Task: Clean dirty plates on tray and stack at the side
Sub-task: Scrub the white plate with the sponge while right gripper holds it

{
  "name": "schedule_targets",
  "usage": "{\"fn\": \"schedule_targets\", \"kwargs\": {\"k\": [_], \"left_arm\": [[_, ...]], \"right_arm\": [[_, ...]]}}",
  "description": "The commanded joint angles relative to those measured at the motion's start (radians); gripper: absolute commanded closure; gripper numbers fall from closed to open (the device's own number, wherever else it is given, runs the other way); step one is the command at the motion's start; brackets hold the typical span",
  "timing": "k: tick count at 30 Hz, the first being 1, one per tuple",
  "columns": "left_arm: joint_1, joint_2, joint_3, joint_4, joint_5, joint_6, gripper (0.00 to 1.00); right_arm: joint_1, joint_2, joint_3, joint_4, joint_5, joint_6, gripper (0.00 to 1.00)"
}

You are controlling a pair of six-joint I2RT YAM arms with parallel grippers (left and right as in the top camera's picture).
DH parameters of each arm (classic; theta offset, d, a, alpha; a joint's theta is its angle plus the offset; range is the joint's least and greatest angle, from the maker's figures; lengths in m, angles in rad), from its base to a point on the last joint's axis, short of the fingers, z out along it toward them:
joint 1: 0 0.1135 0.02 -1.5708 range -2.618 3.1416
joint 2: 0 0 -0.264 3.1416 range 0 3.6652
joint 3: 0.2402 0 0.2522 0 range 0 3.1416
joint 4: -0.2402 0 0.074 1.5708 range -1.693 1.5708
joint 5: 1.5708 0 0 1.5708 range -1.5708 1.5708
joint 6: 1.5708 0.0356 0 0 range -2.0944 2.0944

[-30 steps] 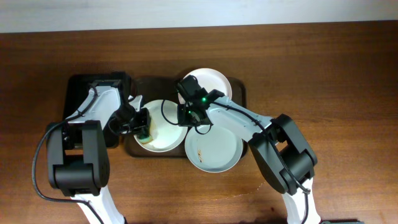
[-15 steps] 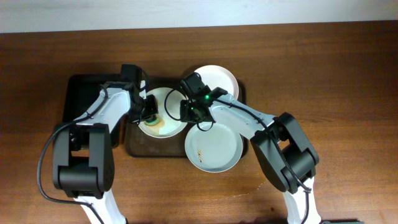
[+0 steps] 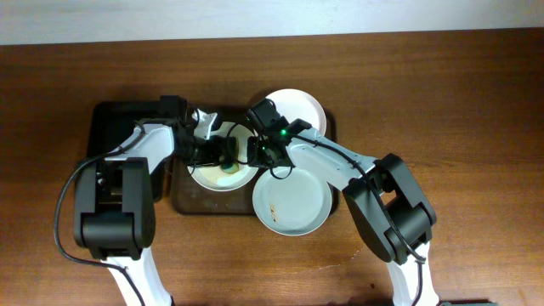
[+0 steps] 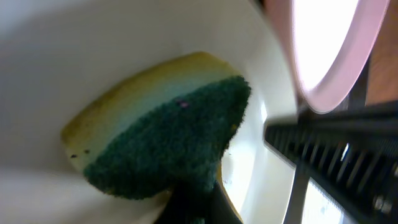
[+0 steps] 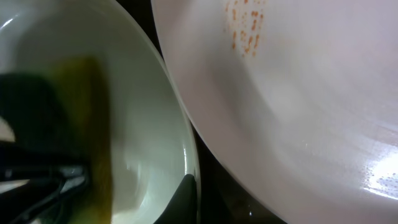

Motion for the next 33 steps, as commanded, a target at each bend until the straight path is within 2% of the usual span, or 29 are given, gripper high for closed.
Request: {"fn": "schedule_targets", "kwargs": {"k": [1,5,8,10,14,18,21,24,25,28,31,32,33], "left_arm": [[-0.011,0.042,-0.019,0.106,-0.029,-0.075,0.99],[0.005,0.042,-0.019,0.192,-0.029,-0.192,0.99],[0.047,0.042,-0.019,0.157,-0.027,-0.299,0.99],[0.079,0.042,-0.019,0.121,0.012,-0.303,0.99],[0.13,0.042,-0.019,0.071,0.155,-0.212,0.99],[0.138,0.042,-0.019,-0.016,0.31,-0.09,0.99],[0.099,0.042,-0.019,-0.118,0.316,0.011,0.99],[0.042,0.042,-0.019,-0.133,0.315,0.023,0.99],[0.032,0.042,-0.019,-0.119,0.308,0.021,0.99],[0.033,0.042,-0.019,-0.041,0.155,-0.108,0.99],[0.055,0.042,-0.019,-0.034,0.023,-0.188,0.99],[0.072,0.042,-0.019,-0.051,-0.082,-0.223,0.99],[0.082,0.042,-0.019,-0.065,-0.127,-0.223,0.99]], "right_arm": [[0.01,-0.002,0.003,-0.005,-0.017,-0.017,0.96],[0.01,-0.002,0.003,-0.005,-0.022,-0.017,0.96],[0.008,-0.001,0.002,-0.003,-0.06,0.003,0.96],[-0.005,-0.001,-0.005,0.021,-0.149,0.021,0.96],[-0.042,0.0,-0.049,0.103,-0.328,0.02,0.96],[-0.067,0.0,-0.061,0.124,-0.369,0.016,0.96],[-0.068,0.0,-0.061,0.136,-0.369,0.017,0.96],[-0.069,0.0,-0.061,0.139,-0.369,0.017,0.96],[-0.069,0.0,-0.061,0.139,-0.369,0.017,0.96],[-0.069,0.0,-0.061,0.138,-0.369,0.017,0.96],[-0.069,0.0,-0.061,0.138,-0.368,0.017,0.96],[-0.069,0.0,-0.061,0.138,-0.365,0.016,0.96],[-0.069,0.0,-0.061,0.138,-0.361,0.017,0.96]]}}
